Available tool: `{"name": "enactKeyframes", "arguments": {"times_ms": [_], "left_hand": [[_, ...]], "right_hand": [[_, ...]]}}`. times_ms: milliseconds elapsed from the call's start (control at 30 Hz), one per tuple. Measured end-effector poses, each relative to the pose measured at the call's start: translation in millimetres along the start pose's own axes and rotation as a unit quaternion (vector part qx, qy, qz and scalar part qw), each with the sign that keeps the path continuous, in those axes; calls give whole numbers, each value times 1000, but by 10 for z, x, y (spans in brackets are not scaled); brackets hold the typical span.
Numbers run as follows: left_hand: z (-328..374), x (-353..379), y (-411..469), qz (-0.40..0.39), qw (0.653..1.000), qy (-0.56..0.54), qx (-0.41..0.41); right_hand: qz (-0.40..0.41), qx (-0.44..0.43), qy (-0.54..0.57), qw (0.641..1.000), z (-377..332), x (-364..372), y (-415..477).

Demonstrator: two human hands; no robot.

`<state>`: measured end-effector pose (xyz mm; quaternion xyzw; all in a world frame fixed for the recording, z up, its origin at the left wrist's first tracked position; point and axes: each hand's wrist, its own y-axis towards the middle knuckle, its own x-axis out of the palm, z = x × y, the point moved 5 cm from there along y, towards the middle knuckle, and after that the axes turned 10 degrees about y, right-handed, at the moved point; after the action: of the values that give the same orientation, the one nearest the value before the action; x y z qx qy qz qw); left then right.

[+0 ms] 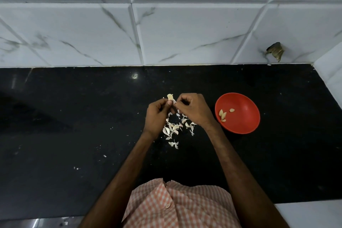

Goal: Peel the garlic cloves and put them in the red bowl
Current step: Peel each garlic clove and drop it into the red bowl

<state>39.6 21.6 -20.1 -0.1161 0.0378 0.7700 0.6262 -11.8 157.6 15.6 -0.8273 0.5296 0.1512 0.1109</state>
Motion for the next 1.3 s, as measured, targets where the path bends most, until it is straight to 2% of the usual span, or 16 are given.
{"name": "enactKeyframes", "arguments": {"times_ms": [167,300,433,500,633,733,800,867,933,1000,1067,1100,1133,1200,1233,1300], "left_hand": [[8,-20,-4,12,1000,25,3],[35,-30,-14,9,997,73,24],[75,-8,-6,-29,988,134,66],[61,3,2,-37,987,140,72],[20,41,-17,-41,989,137,32],[8,56,-11,-72,997,35,-2],[19,71,-27,-97,995,-30,-6],[19,79,-42,-115,993,-29,9],[6,61,-60,-114,991,60,42],[-20,26,-56,-82,959,259,80],[-34,17,-67,-38,899,428,83],[-39,28,-69,-20,895,439,72],[-49,29,-66,-13,915,400,53],[-78,25,-52,-21,979,200,19],[-85,33,-57,-30,995,91,1],[-90,56,-83,-57,994,-79,-47]], "right_hand": [[-2,0,-11,1000,43,-44,3],[54,-28,53,997,-9,-147,11],[-12,-26,112,993,-2,-89,40],[-15,-16,139,990,40,-64,50],[37,-55,52,996,40,-54,53],[61,-104,18,993,-3,-34,21],[40,-50,104,993,50,-34,21],[-10,52,229,972,158,-11,39],[-30,147,281,948,269,4,49],[-13,228,261,938,349,52,14],[28,201,125,971,329,68,-7],[47,145,28,988,257,80,0],[62,80,-50,994,155,101,2],[76,-21,-96,992,5,129,37],[82,-51,-84,992,-25,131,57],[92,-42,8,995,12,115,79]]}}
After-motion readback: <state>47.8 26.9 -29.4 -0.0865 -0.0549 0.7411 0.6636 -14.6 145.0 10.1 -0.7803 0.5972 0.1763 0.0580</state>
